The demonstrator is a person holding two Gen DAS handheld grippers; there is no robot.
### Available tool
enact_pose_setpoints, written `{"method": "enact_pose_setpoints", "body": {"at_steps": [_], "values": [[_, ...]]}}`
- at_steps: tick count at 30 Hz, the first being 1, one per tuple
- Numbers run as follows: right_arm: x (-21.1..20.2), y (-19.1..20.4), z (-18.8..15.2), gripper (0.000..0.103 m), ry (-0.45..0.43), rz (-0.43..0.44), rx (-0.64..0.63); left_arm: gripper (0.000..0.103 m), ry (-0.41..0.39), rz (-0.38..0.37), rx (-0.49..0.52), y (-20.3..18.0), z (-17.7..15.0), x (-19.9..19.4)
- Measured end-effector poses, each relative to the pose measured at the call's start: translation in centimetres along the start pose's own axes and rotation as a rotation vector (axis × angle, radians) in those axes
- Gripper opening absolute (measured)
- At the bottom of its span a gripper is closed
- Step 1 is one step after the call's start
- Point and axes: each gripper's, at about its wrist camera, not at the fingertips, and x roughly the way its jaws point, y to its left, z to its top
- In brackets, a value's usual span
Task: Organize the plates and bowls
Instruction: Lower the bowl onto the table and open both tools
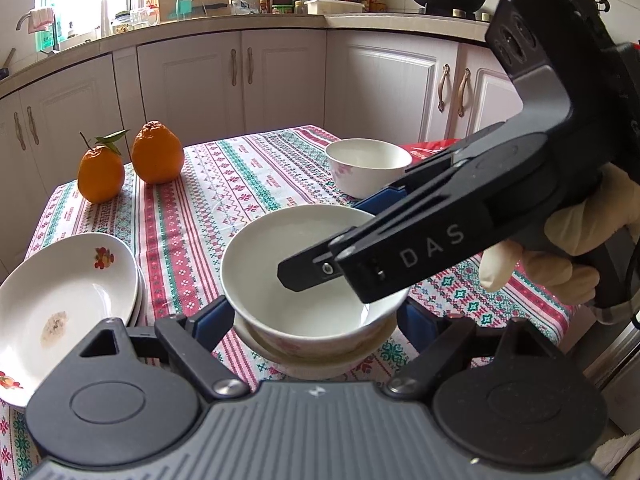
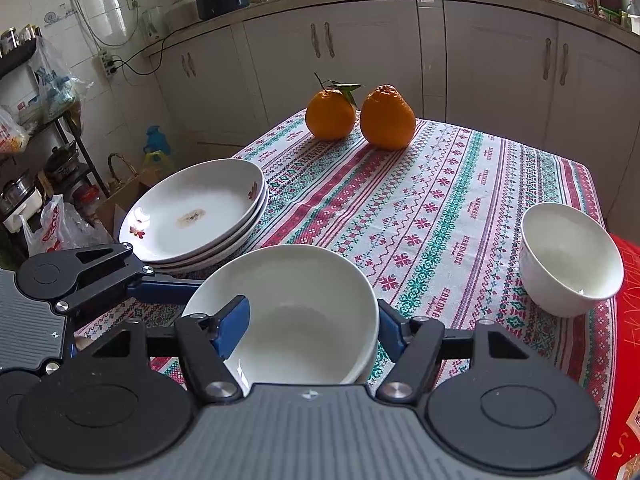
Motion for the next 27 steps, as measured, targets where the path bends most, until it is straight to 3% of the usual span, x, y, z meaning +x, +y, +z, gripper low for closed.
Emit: {"method": "enact_pose_setpoints", "body": {"at_steps": [18,20,24,27], "values": [[0.3,1.2,-0.5,0.078,-0.009,-0.038,-0.074,0.092,0.009,0.006,-0.006,0.1,-0.2,0.5],[0.3,1.2,-0.6,0.082,-0.008,-0.039,-0.074,0.093,0.008,0.009,0.001,0.0,-0.2,0.5],[-0.2,1.3,-0.8,0.1,-0.034,-0.023,-0.068,0.097,0.001,-0.011,-0.002,0.1,-0.3,0.4],[-1.1,1.2,-1.0,0.103,-0.064,-0.028,-0.058,0.099,-0.012,-0.022,-0.003,0.2,-0.4,-0.1]]}}
